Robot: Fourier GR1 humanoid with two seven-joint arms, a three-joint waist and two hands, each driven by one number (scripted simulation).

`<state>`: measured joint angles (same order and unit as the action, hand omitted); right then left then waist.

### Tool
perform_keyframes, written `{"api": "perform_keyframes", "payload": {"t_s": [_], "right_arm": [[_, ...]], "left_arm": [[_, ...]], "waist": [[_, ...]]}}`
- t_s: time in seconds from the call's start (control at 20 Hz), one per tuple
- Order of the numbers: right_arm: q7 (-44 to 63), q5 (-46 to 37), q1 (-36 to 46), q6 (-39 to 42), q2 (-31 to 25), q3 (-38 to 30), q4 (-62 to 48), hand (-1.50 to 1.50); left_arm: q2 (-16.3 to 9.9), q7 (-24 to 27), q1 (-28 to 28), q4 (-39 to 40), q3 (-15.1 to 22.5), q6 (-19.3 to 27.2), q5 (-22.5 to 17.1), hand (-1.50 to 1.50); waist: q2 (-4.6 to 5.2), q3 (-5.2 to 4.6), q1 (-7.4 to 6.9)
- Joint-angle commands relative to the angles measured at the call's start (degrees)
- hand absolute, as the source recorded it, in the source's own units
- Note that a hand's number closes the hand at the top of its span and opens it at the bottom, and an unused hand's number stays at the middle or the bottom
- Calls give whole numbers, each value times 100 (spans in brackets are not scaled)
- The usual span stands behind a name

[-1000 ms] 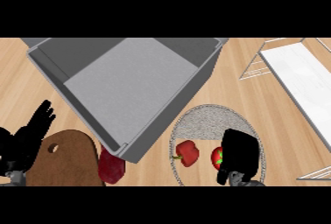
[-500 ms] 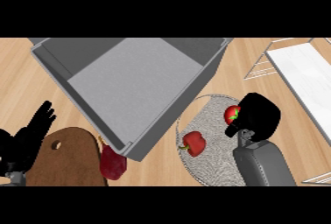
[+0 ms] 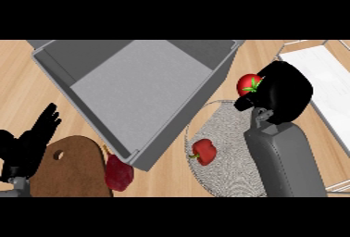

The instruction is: Pick the tomato from the placemat and place it in the tiered shelf

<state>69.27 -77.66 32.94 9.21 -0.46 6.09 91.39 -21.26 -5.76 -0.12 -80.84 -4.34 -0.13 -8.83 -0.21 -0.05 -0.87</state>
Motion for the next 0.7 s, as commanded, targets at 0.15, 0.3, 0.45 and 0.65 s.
{"api": "perform_keyframes", "payload": {"t_s": [0.15, 0.3, 0.45, 0.65], "right_arm": [[1589, -292, 948, -28, 44, -214, 796, 150], [1592, -483, 1160, 201, 44, -234, 1203, 150], [1593, -869, 1419, 708, 45, -190, 1376, 150], [1592, -1216, 1922, 885, 45, -334, 1447, 150]], "left_arm": [[34, 197, 49, 201, -81, -84, -32, 0], [-1, -76, -32, -3, -89, 12, -16, 0], [84, 71, 82, -53, 2, 38, 90, 0], [77, -200, -24, -48, -21, -7, 0, 0]], "waist": [[-16, -9, 30], [-41, -4, 41], [-46, -7, 35], [-33, -6, 30]]}}
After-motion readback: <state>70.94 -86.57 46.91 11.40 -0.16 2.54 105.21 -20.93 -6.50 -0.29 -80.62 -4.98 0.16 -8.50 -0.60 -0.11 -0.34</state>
